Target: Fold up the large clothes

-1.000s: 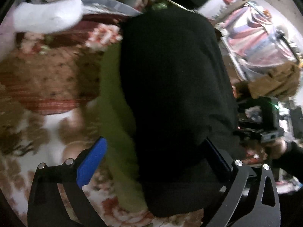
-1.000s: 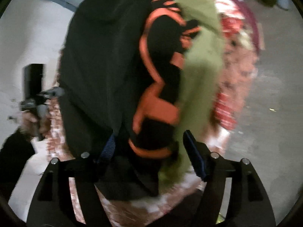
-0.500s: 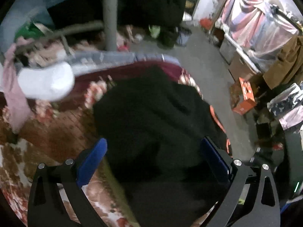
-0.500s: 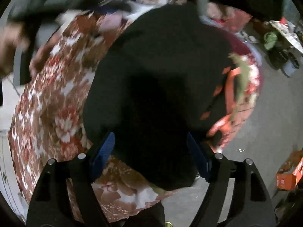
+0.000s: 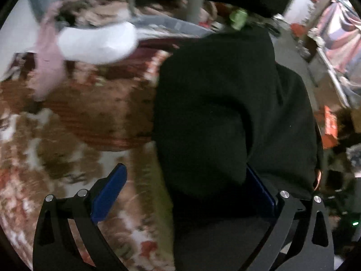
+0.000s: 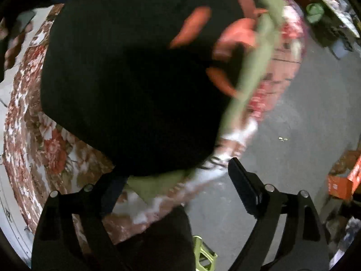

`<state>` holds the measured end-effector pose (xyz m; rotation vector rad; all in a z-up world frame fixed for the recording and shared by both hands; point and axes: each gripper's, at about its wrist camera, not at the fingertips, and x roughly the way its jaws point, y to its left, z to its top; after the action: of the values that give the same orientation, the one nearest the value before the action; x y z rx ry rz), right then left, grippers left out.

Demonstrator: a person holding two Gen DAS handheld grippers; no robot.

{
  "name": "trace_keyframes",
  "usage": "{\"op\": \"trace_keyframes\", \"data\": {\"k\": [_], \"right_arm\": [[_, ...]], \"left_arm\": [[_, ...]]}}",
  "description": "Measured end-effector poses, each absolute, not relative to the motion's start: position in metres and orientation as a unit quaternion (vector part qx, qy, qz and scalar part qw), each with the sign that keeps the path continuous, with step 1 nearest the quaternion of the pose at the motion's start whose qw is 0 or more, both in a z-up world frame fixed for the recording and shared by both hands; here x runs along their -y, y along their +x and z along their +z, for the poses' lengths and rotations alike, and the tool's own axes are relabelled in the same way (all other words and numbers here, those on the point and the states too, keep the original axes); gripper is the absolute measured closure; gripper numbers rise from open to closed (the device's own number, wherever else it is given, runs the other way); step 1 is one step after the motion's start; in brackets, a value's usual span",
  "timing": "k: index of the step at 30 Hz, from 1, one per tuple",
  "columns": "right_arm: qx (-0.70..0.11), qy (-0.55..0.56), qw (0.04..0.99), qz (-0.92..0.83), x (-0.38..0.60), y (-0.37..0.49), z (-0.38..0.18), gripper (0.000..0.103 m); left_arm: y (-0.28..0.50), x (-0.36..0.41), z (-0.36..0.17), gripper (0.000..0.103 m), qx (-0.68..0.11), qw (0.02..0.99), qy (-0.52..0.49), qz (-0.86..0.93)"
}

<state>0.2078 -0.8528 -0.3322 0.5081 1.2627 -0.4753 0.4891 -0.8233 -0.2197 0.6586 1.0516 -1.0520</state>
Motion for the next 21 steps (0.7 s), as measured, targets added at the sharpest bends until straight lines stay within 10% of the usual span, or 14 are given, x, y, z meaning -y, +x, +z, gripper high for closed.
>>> {"op": "trace_keyframes", "data": {"k": [21], "right_arm": [[-0.428, 0.123, 0.842, -0.304, 0.703, 0.142, -0.063, 0.005]], "left_arm": [[0.308, 0.616, -0.053, 0.005, -0.418, 0.776, 0.213, -0.42]]}}
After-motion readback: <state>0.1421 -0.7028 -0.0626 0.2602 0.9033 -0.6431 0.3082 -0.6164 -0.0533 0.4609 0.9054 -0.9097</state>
